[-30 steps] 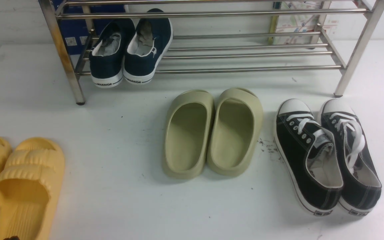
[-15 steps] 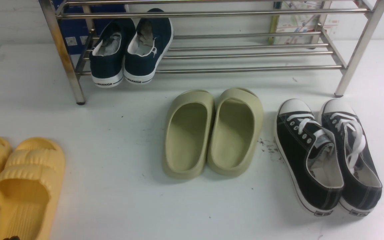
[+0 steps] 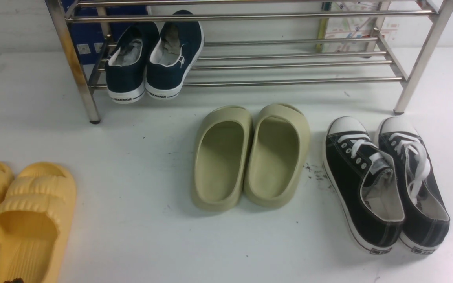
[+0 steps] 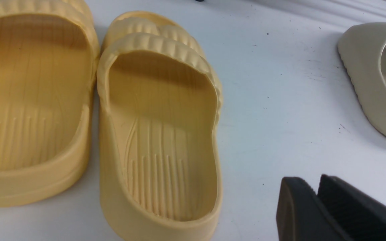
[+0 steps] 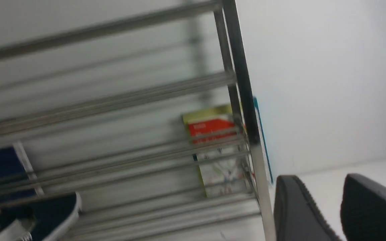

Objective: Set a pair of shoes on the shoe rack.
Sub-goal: Use the right arm to grab the shoe closest to it

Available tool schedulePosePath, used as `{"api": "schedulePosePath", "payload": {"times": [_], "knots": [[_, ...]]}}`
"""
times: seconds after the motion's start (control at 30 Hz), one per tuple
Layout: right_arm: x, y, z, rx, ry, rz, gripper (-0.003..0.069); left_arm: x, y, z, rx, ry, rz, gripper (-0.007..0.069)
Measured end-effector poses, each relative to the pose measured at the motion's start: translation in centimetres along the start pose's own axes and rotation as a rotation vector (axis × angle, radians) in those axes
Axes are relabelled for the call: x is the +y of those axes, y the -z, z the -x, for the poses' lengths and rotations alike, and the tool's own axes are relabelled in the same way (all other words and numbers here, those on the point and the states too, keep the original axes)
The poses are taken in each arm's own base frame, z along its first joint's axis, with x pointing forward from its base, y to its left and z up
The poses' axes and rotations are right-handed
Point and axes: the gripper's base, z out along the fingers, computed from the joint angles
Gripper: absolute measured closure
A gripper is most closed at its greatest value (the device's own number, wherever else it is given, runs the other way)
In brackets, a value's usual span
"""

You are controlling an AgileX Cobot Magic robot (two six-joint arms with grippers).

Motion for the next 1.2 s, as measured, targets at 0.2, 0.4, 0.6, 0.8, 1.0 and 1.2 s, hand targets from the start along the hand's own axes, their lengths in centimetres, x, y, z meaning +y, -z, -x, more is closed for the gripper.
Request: {"api": "schedulePosePath", "payload": {"times": [0.2,0.4,0.6,0.8,1.0,1.2], "knots": [[-1.2,-5.7,-4.7,0.487,0.018,-0.102,0.041,0.0,0.0,0.0,0.0,0.0,0.0,0.0511],[-0.2,-8.5,-8.4,0.839,0.012,0.015,0.041,0.0,0.0,0.0,0.0,0.0,0.0,0.0506],[2.9,-11.4,-10.4,1.033,0.051,0.178,0.0368,0.0,0.0,0.0,0.0,0.0,0.0,0.0498],[4.9,-13.9,-13.7,1.17,-0.028,0.078,0.0255,0.0,0.0,0.0,0.0,0.0,0.0,0.0491],[4.2,-15.7,-16.1,1.183,-0.115,-0.086,0.0198,0.0,0.0,0.0,0.0,0.0,0.0,0.0487],[3.9,-16.7,-17.9,1.205,-0.124,-0.129,0.0195,0.0,0.0,0.0,0.0,0.0,0.0,0.048]]}}
